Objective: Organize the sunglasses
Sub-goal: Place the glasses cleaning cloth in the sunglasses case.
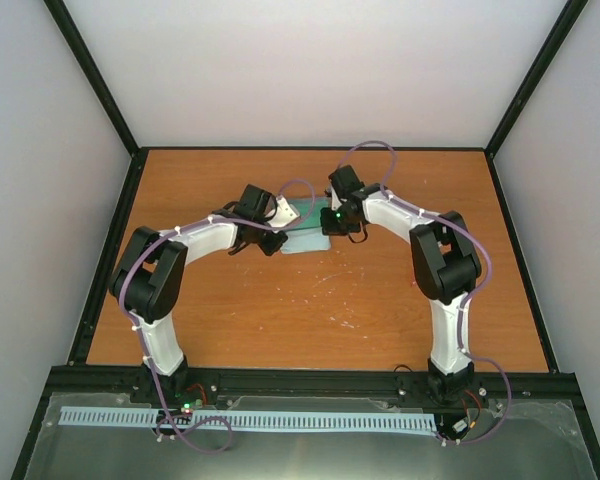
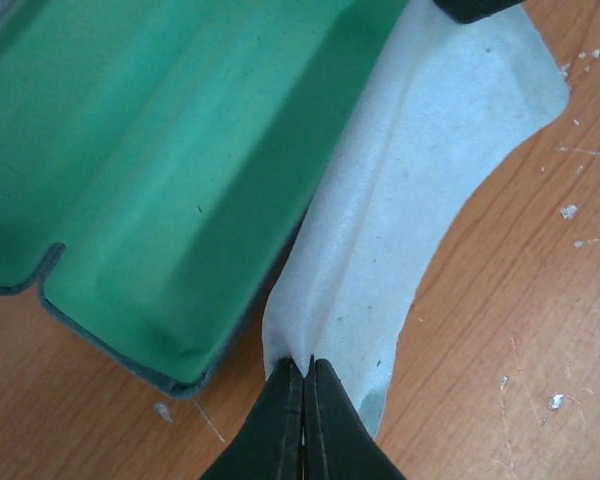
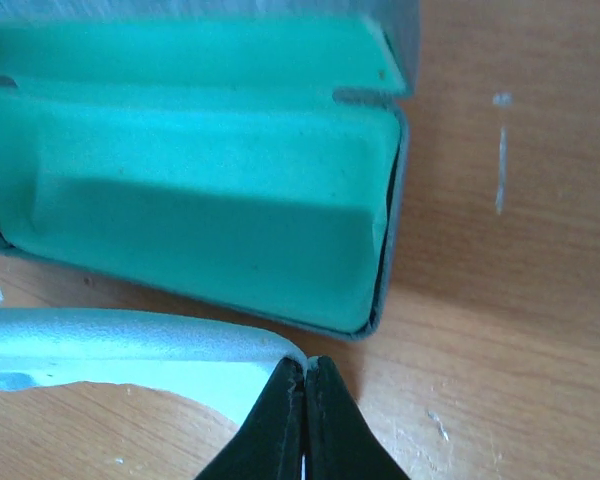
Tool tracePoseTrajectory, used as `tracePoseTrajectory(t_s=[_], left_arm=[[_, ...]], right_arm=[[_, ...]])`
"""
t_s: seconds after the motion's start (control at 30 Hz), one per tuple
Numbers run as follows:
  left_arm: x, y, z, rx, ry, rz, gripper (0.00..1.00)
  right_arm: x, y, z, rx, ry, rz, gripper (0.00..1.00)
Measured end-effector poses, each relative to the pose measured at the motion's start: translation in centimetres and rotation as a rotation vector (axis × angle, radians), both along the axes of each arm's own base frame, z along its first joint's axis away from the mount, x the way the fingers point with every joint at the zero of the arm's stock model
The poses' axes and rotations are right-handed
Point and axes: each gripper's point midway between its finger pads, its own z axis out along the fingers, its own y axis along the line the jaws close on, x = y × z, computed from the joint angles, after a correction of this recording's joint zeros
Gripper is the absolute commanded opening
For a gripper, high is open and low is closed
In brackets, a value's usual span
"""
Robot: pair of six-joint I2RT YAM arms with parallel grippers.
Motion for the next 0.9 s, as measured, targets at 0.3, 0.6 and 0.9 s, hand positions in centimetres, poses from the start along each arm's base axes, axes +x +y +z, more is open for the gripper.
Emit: tracePoseTrajectory(t_s=[0.3, 0.6, 0.9], left_arm=[[1.3, 0.2, 0.8, -0.005, -0.033, 0.018, 0.00], [3.3, 1.2, 0.5, 0.005, -0.048, 0.053, 0.01], [4.4, 1.0, 0.3, 0.008, -0.060, 0.050, 0.01]], right_arm=[[2.7, 1.2, 0.9, 0.006, -0.044, 0.002, 0.03], [3.8, 1.6, 0.7, -0.005, -0.046, 0.001, 0.03], [4.6, 1.8, 0.5, -0.016, -0.055, 0.002, 0.03]])
